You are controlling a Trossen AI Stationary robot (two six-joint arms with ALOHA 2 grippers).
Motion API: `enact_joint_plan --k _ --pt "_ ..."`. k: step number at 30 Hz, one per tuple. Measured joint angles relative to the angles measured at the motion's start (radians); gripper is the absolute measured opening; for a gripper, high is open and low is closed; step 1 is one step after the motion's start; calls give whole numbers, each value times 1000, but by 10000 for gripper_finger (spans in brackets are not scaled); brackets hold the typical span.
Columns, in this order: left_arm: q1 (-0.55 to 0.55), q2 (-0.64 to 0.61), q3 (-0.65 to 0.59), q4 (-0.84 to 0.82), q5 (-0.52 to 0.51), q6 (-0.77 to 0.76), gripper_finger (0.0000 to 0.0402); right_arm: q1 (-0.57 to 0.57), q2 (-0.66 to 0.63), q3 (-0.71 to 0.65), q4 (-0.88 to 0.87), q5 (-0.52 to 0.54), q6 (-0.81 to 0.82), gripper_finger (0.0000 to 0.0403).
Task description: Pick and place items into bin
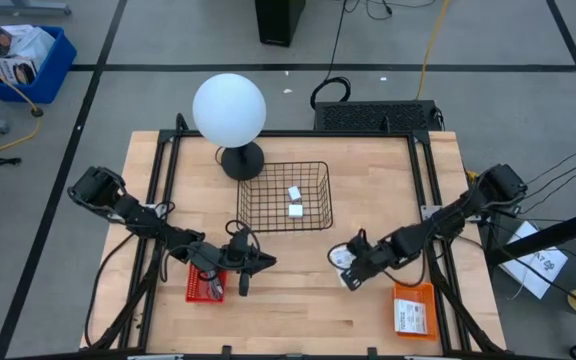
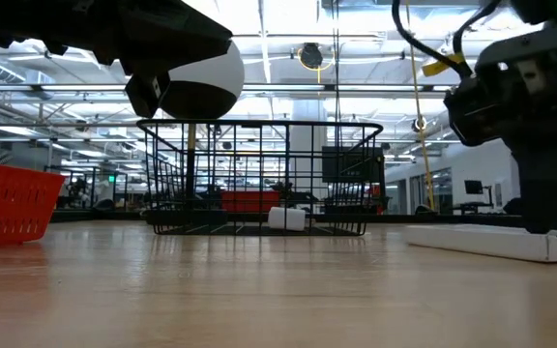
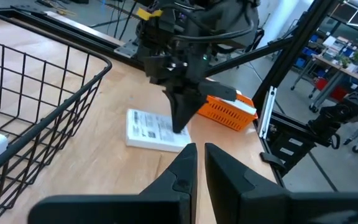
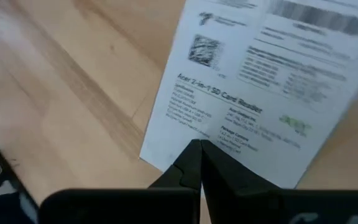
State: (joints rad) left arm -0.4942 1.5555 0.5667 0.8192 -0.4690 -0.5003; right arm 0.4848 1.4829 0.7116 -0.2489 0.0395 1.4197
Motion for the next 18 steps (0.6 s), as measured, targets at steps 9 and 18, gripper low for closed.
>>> enact_joint_plan --k 9,18 --pt "-13 0 0 0 21 -9 35 64 196 94 140 11 -8 0" --pt "-12 0 0 -6 68 -70 35 69 409 371 129 116 -178 0"
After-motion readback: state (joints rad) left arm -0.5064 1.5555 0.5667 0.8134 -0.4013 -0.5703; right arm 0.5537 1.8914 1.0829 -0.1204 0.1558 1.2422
